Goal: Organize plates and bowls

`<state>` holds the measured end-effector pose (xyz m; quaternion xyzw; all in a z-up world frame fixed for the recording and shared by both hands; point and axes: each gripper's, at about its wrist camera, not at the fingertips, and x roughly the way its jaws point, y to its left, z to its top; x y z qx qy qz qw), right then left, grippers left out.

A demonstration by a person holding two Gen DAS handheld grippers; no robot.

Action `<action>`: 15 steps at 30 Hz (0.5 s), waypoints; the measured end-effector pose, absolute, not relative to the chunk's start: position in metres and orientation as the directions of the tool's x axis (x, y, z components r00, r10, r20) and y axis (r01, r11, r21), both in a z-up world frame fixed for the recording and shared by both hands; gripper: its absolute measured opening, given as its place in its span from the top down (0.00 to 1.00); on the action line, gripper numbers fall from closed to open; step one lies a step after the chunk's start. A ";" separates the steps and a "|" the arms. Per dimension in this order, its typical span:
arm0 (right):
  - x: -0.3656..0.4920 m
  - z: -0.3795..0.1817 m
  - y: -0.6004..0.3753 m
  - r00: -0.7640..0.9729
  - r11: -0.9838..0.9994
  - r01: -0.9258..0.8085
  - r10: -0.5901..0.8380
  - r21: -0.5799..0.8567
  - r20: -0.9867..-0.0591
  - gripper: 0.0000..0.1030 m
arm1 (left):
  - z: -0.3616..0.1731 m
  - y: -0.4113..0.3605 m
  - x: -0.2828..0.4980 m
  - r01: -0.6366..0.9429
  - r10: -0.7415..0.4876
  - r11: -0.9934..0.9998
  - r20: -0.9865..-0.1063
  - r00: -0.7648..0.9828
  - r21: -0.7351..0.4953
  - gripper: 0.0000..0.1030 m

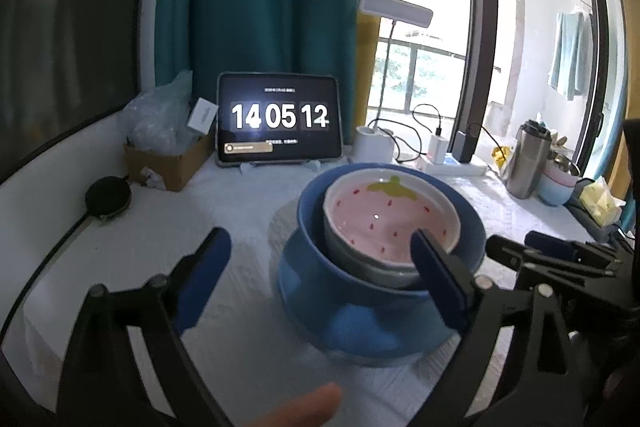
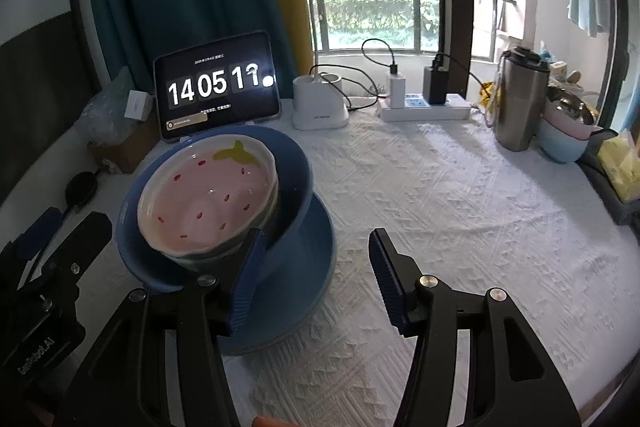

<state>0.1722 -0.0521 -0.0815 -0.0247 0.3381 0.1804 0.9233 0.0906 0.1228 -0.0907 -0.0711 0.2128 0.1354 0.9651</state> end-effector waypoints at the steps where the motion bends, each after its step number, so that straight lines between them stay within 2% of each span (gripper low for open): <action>1: 0.170 -0.082 -0.054 0.707 0.934 -0.348 0.315 0.076 -0.633 0.45 | -0.090 0.122 0.088 -0.294 0.233 0.952 -0.425 0.875 -0.082 0.10; 15: 0.130 -0.074 -0.073 0.760 0.941 -0.334 0.299 0.048 -0.577 0.45 | -0.077 0.109 0.043 -0.312 0.261 0.944 -0.333 0.906 -0.106 0.10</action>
